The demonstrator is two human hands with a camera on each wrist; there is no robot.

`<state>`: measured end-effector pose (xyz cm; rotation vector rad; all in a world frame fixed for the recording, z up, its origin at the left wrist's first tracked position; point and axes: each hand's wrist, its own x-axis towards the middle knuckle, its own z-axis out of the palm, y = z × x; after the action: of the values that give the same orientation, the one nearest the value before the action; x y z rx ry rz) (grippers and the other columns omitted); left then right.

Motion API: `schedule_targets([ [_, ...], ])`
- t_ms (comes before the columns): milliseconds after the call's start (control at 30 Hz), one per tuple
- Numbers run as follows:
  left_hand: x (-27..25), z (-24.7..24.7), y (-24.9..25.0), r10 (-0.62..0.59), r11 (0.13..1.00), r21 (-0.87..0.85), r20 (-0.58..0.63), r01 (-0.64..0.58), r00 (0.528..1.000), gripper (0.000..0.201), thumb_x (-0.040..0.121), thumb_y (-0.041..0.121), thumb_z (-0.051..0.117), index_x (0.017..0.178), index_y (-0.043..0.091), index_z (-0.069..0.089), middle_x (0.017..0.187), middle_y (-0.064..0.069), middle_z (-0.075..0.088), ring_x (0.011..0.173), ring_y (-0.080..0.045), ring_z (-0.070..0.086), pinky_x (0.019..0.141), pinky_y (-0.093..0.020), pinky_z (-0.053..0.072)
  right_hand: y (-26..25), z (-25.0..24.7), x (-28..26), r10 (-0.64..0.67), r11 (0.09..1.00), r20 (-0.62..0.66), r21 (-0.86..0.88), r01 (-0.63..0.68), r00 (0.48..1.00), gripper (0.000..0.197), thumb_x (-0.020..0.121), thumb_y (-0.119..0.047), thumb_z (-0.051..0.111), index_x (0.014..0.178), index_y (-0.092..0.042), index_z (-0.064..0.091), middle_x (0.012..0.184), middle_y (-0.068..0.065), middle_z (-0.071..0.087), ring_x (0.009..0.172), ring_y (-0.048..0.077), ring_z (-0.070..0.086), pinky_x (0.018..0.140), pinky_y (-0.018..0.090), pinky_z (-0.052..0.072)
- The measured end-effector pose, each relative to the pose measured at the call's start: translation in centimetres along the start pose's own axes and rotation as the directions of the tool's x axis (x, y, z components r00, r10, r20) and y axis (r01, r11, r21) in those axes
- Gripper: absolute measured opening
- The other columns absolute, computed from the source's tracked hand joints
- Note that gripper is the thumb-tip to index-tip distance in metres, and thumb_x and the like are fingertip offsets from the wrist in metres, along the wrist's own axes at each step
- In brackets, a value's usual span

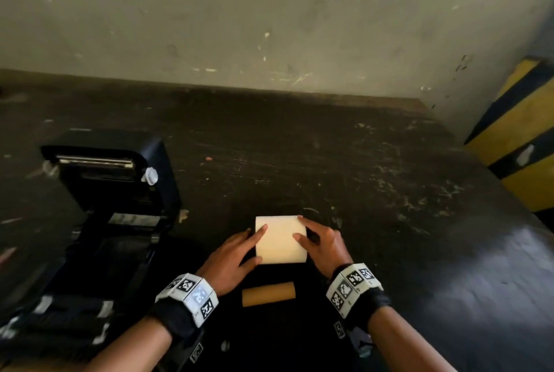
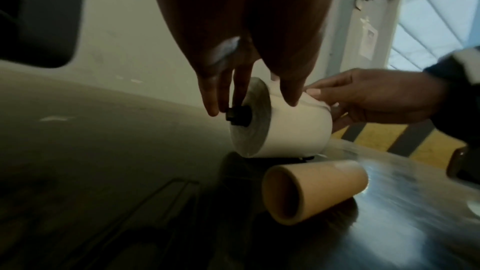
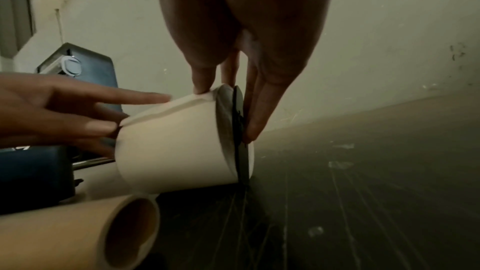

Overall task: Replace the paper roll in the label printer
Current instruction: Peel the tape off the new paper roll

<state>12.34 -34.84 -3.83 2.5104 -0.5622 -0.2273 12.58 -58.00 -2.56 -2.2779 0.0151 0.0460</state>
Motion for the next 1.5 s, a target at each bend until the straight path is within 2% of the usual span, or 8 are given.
schedule_targets([
  [267, -6.9, 0.5, -2.4, -0.358, 0.914, 0.205, 0.001, 0.351, 0.934, 0.057, 0.087, 0.041, 0.054, 0.137, 0.021, 0.037, 0.142, -0.005, 0.039, 0.131, -0.024, 0.034, 0.105, -0.041, 0.035, 0.5, 0.4, -0.1, -0.017, 1.0, -0.039, 0.015, 0.017, 0.999, 0.047, 0.083, -0.038, 0.064, 0.128, -0.033, 0.052, 0.127, 0.007, 0.061, 0.117, 0.018, 0.056, 0.103, 0.036, 0.043],
  [567, -7.4, 1.9, -3.5, -0.433, 0.877, 0.244, 0.027, 0.415, 0.901, 0.052, 0.081, 0.031, 0.062, 0.125, 0.01, 0.043, 0.131, -0.014, 0.045, 0.122, -0.03, 0.043, 0.099, -0.037, 0.037, 0.3, 0.5, -0.2, 0.014, 1.0, -0.018, 0.011, -0.014, 1.0, 0.049, 0.085, -0.037, 0.063, 0.131, -0.03, 0.049, 0.126, 0.01, 0.061, 0.117, 0.021, 0.056, 0.103, 0.04, 0.043],
  [800, -5.2, 0.1, -3.7, -0.44, 0.897, 0.069, 0.052, 0.436, 0.897, 0.031, 0.069, 0.025, 0.075, 0.066, 0.028, 0.045, 0.093, -0.006, 0.06, 0.093, -0.027, 0.06, 0.074, -0.03, 0.044, -0.2, 0.6, -0.7, 0.062, 0.997, -0.016, 0.049, -0.061, 0.998, 0.049, 0.085, -0.034, 0.063, 0.132, -0.031, 0.047, 0.134, 0.01, 0.054, 0.124, 0.022, 0.049, 0.106, 0.039, 0.039],
  [933, -3.3, -0.7, -3.0, -0.455, 0.874, -0.212, -0.047, 0.436, 0.889, 0.019, 0.069, 0.014, 0.077, 0.086, 0.012, 0.069, 0.084, -0.009, 0.066, 0.085, -0.025, 0.065, 0.078, -0.032, 0.053, -0.3, 0.7, -0.9, 0.076, 0.996, -0.019, 0.048, -0.075, 0.997, 0.05, 0.085, -0.035, 0.062, 0.133, -0.032, 0.046, 0.132, 0.01, 0.055, 0.121, 0.021, 0.052, 0.105, 0.041, 0.041],
  [1033, -1.7, -1.1, -2.7, -0.468, 0.852, -0.324, -0.121, 0.411, 0.875, 0.011, 0.074, -0.001, 0.067, 0.073, 0.009, 0.071, 0.075, -0.015, 0.071, 0.071, -0.029, 0.069, 0.07, -0.038, 0.058, -0.4, 0.7, -1.1, 0.083, 0.994, -0.006, 0.074, -0.083, 0.997, 0.051, 0.085, -0.033, 0.063, 0.133, -0.032, 0.046, 0.132, 0.01, 0.056, 0.12, 0.02, 0.052, 0.105, 0.04, 0.041],
  [1133, -0.5, -0.9, -2.8, -0.462, 0.872, -0.241, -0.113, 0.427, 0.88, 0.018, 0.074, 0.004, 0.063, 0.067, 0.02, 0.065, 0.081, -0.012, 0.071, 0.079, -0.029, 0.069, 0.073, -0.039, 0.057, -0.5, 0.6, -1.1, 0.085, 0.993, -0.013, 0.083, -0.084, 0.996, 0.051, 0.085, -0.033, 0.063, 0.133, -0.032, 0.046, 0.133, 0.008, 0.055, 0.121, 0.018, 0.051, 0.106, 0.039, 0.041],
  [1300, -0.1, 0.8, -2.6, -0.464, 0.885, 0.021, -0.044, 0.465, 0.885, 0.047, 0.073, 0.042, 0.069, 0.107, 0.011, 0.058, 0.113, -0.012, 0.061, 0.104, -0.03, 0.059, 0.084, -0.037, 0.05, -0.4, 0.6, -1.0, 0.096, 0.991, -0.006, 0.092, -0.095, 0.995, 0.05, 0.085, -0.034, 0.063, 0.132, -0.033, 0.047, 0.135, 0.009, 0.053, 0.124, 0.02, 0.049, 0.106, 0.038, 0.04],
  [1500, 1.0, 1.0, -2.3, -0.471, 0.88, 0.048, -0.033, 0.472, 0.882, 0.042, 0.077, 0.031, 0.069, 0.106, 0.005, 0.054, 0.116, -0.019, 0.058, 0.106, -0.036, 0.057, 0.086, -0.04, 0.048, -0.4, 0.6, -0.8, 0.099, 0.989, 0.016, 0.109, -0.1, 0.995, 0.05, 0.085, -0.036, 0.062, 0.132, -0.037, 0.045, 0.137, 0.007, 0.051, 0.125, 0.019, 0.048, 0.107, 0.039, 0.039],
])
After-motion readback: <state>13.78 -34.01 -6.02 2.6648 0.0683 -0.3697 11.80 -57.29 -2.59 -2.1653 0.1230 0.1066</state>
